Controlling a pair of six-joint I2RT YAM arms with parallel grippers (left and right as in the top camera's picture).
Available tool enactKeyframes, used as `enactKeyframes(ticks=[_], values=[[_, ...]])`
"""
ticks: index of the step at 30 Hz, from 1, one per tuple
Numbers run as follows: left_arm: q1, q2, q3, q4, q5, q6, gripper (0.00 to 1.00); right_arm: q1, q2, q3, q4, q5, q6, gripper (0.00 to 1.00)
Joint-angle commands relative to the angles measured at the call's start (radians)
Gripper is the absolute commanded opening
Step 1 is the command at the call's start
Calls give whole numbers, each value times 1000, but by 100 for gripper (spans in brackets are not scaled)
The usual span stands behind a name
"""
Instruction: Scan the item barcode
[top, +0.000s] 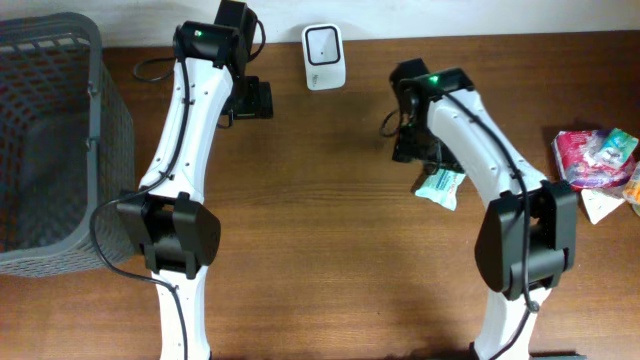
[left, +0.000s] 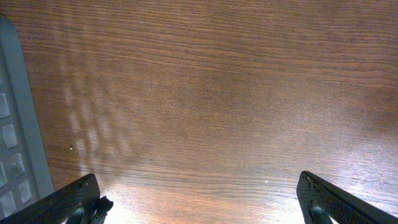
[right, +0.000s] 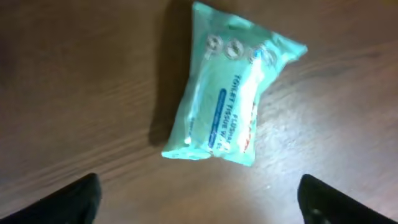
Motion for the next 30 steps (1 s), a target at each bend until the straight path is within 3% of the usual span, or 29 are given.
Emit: enactKeyframes(ticks=[1,5,8,10,13,15,18,22,30], values=[[-2,9,13,-1,-8,-10,99,-136,-4,1,-11,-270,-125,99],[-2,9,13,-1,-8,-10,99,-286,-3,1,-38,-584,-393,98],[-2,9,13,-1,-8,-10,99,-332,-3,1,-62,-603,-414,99],[-2,9,13,-1,-8,-10,99,-323,-3,1,-66,-603,-413,88],[-2,9,13,-1,-8,-10,99,-274,-3,1,-52,-576,-402,85],[-2,9,13,-1,-8,-10,99,-215,-2,1,-28,-415,-269,79],[-2,9,13,-1,-8,-10,99,-117,-1,0,-23,-94,-36,79],[-2,9,13,-1,-8,-10,99,9,34,0,-23,191,187,79],[-2,9,13,-1,-8,-10,99,83,200,0,32,300,248,79]])
